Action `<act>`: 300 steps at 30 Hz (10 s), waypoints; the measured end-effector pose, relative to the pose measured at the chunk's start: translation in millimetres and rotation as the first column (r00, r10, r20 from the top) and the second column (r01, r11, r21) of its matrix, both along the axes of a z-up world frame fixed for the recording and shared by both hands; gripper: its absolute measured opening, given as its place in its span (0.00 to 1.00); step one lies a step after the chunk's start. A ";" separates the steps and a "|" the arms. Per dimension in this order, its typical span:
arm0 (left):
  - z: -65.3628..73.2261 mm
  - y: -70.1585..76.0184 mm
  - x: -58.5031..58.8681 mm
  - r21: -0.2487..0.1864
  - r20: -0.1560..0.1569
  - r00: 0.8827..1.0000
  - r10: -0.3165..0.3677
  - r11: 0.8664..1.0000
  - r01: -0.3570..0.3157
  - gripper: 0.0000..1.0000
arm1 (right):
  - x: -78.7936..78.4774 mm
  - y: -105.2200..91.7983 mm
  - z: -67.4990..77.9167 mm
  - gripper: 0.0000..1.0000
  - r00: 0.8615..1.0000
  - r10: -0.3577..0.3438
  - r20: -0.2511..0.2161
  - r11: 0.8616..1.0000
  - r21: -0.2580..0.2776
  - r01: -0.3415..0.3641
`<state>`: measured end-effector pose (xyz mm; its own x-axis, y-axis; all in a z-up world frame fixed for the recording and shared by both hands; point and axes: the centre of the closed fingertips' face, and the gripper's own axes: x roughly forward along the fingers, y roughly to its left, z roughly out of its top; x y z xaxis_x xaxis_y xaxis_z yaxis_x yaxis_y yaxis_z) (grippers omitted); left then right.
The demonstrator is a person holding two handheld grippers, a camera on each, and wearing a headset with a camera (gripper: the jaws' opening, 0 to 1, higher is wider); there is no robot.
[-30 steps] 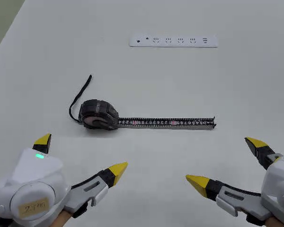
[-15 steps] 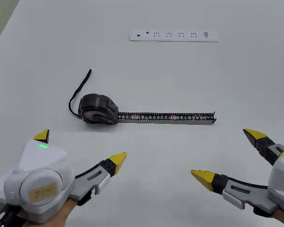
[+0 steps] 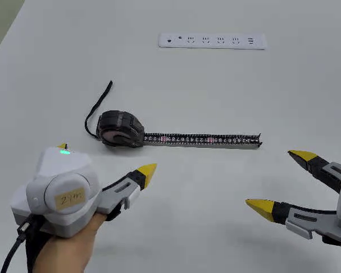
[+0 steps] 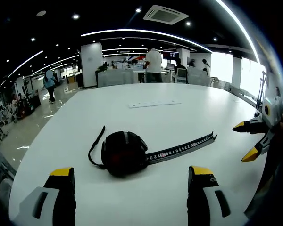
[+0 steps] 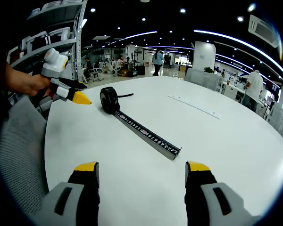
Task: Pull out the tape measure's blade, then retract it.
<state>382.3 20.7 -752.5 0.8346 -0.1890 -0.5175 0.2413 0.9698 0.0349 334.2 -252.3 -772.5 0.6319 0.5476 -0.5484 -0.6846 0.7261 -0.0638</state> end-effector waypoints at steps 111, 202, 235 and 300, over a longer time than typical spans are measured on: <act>-49.0 0.0 68.3 -0.046 -0.146 0.980 0.132 0.989 -0.140 0.59 | 85.8 -7.9 -49.3 0.12 0.903 0.419 -0.091 0.888 -0.167 -0.429; -48.5 2.0 67.6 -0.100 -0.164 0.980 0.113 0.986 -0.131 0.60 | 93.9 104.0 -41.7 0.12 0.876 0.478 -0.062 0.875 -0.049 -0.481; -48.7 2.6 67.1 -0.111 -0.171 0.980 0.107 0.986 -0.127 0.61 | 96.7 152.3 -44.9 0.12 0.868 0.494 -0.055 0.869 -0.001 -0.495; -49.2 -0.1 67.5 -0.113 -0.164 0.981 0.105 0.986 -0.124 0.64 | 102.3 222.5 -53.3 0.14 0.848 0.530 -0.008 0.846 -0.059 -0.529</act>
<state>449.8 20.5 -801.7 0.7644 -0.1671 -0.6227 0.1215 0.9859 -0.1154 436.5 -29.9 -825.8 0.2596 0.7688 -0.5844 -0.9634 0.2483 -0.1012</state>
